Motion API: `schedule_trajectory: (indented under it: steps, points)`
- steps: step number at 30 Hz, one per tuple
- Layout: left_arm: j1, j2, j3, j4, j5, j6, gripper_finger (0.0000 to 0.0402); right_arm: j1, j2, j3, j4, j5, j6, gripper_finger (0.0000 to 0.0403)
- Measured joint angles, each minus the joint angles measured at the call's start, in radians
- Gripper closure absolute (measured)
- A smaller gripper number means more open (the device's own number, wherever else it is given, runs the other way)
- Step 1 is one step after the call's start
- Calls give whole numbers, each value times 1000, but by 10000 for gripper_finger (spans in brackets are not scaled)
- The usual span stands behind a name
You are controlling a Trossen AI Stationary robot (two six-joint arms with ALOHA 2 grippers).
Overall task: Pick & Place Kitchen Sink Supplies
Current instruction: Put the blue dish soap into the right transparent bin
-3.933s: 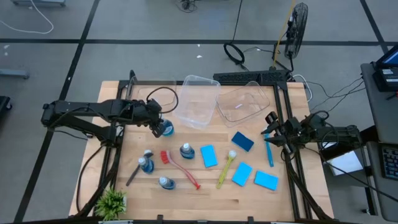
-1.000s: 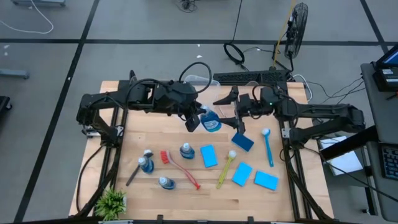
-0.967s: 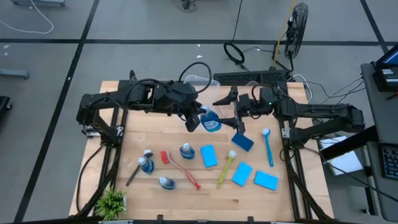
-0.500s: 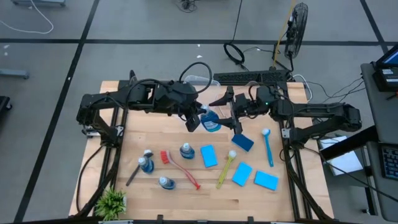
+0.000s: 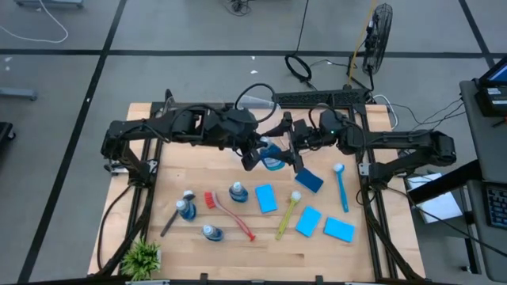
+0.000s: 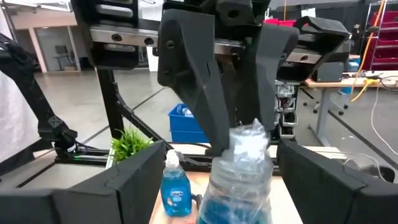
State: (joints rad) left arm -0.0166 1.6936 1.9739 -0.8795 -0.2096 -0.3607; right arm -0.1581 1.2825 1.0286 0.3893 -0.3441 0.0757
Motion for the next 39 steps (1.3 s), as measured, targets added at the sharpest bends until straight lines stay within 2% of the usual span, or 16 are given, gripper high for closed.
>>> schedule_trajectory:
  steps: [6, 25, 35, 39]
  points:
    - [0, 0, 0, 0, 0, 0, 321, 0, 3, 0, -4, 0, 18, 114]
    - [0, 9, 0, 19, 2, 12, 321, -1, 3, -1, -6, 2, 18, 196]
    - [-1, 9, 0, 22, 8, 10, 321, -1, 2, -1, -19, 3, 14, 259]
    - [-1, 9, 0, 22, 7, 10, 321, -1, 2, -1, -20, 4, 14, 265]
